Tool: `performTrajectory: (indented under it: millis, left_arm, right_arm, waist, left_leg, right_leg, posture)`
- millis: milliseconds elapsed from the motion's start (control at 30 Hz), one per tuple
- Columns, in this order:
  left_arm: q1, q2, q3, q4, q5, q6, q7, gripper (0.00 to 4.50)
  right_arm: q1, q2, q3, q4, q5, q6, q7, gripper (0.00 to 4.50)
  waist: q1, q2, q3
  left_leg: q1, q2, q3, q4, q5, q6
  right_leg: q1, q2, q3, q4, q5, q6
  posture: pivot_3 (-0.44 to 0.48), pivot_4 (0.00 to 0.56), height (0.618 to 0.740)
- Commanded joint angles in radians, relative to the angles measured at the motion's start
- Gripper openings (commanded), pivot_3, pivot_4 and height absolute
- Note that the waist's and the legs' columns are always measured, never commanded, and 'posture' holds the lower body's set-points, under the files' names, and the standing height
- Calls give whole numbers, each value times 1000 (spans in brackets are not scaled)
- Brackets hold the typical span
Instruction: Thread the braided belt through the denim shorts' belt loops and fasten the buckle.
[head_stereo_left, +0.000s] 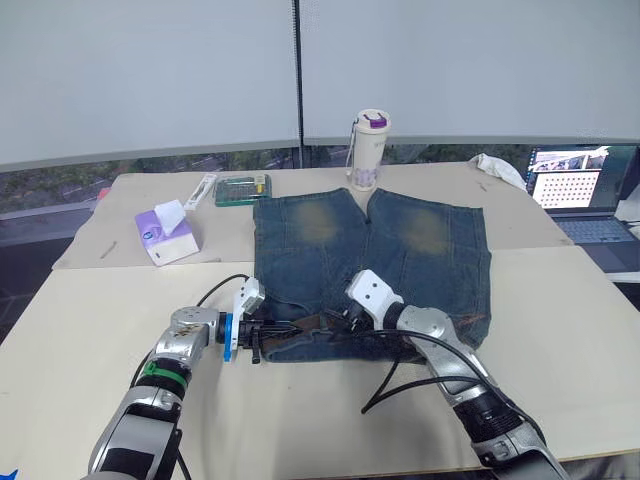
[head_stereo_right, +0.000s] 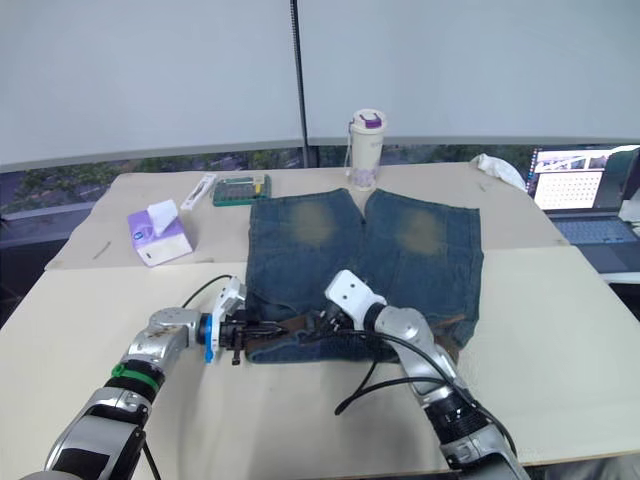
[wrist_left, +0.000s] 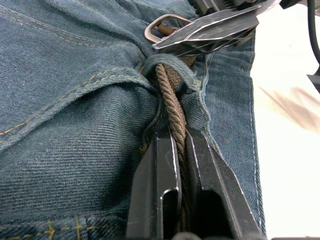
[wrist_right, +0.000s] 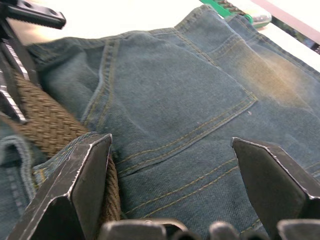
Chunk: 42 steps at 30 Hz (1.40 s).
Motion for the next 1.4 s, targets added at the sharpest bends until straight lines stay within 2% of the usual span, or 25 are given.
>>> performTrajectory:
  millis: [33, 167, 267, 400, 433, 600, 700, 867, 967, 1033, 1233, 1400]
  left_arm:
    - [-1, 7, 15, 14, 19, -24, 18, 0]
    - [-14, 0, 51, 35, 3, -56, 61, 0]
    - [-25, -2, 75, 32, -3, -98, 86, 1108]
    - [-17, -12, 96, -16, -16, -150, 92, 2491]
    - [-12, -16, 102, -33, -20, -166, 93, 2701]
    - [29, -32, 89, -167, -28, -207, 80, 4478]
    - [34, -49, 79, -211, -21, -219, 88, 4478]
    - [53, -82, 51, -296, -28, -200, 92, 4478]
    - [92, -98, 27, -372, -8, -208, 129, 4478]
    - [114, -91, 18, -416, -5, -201, 143, 4478]
    - [146, -42, -22, -515, -1, -164, 136, 4478]
    - [147, -10, -46, -552, -2, -148, 129, 4478]
  right_arm:
    - [-1, 2, 16, 50, -42, 44, -33, 4215]
    - [11, -47, 62, 43, -88, 108, 10, 4215]
    - [31, -86, 94, -2, -96, 179, 63, 4285]
    - [40, -100, 93, -56, -87, 229, 63, 4285]
    - [39, -102, 92, -71, -84, 236, 65, 4285]
    - [37, -124, 55, -159, -51, 251, 80, 4285]
    - [43, -149, 8, -231, -12, 293, 102, 4285]
    - [62, -165, -149, -403, 111, 454, 124, 4285]
    - [149, -119, -353, -605, 214, 616, 73, 4285]
    - [200, -134, -425, -688, 245, 672, 67, 4285]
    - [362, -230, -593, -809, 326, 731, 106, 4285]
    - [505, -339, -712, -799, 365, 658, 170, 4285]
  waist:
    - [0, 0, 0]
    - [1, 0, -2]
    - [4, 0, -2]
    - [12, 0, -2]
    - [16, 0, -2]
    - [25, 0, -2]
    - [26, 0, -2]
    - [25, 0, -1]
    - [24, 1, -2]
    - [25, 1, -2]
    - [27, 2, -1]
    - [27, 2, -1]
  left_leg:
    - [0, 0, 0, 0, 0, 0]
    - [0, 0, 0, 0, 0, 0]
    - [1, 0, -1, 0, 0, 0]
    - [0, -1, -1, 0, 0, 0]
    - [0, -1, -1, 0, 0, 1]
    - [0, -1, -1, 1, -1, 1]
    - [-1, -1, -1, 1, -1, 1]
    - [-2, -1, -1, 1, -1, 1]
    - [-4, 0, -1, 0, -1, 1]
    - [-6, 1, -1, 0, -1, 1]
    - [-8, 0, -1, 0, -1, 1]
    - [-7, 0, 0, 1, -1, 2]
  right_leg:
    - [0, 0, 0, 0, 0, 0]
    - [1, 0, 0, 0, 0, 0]
    - [2, 0, 0, -1, 0, 0]
    - [2, -1, -1, -2, 0, 0]
    - [2, -1, -1, -2, 0, 0]
    - [3, -2, -1, -3, 0, 0]
    - [3, -2, -1, -4, 0, 0]
    - [3, -1, 0, -13, 0, 0]
    - [2, -1, 0, -13, 0, 0]
    - [-1, -1, 1, -12, 0, 0]
    - [-2, -1, 1, -12, 0, 0]
    - [0, -1, 1, -13, 0, 0]
  posture:
    - [0, 150, 740]
    - [0, 150, 740]
    - [0, 150, 740]
    - [0, 150, 740]
    - [0, 150, 740]
    - [0, 150, 740]
    - [0, 150, 740]
    - [0, 150, 740]
    - [0, 150, 740]
    - [0, 150, 740]
    - [0, 150, 740]
    - [0, 150, 740]
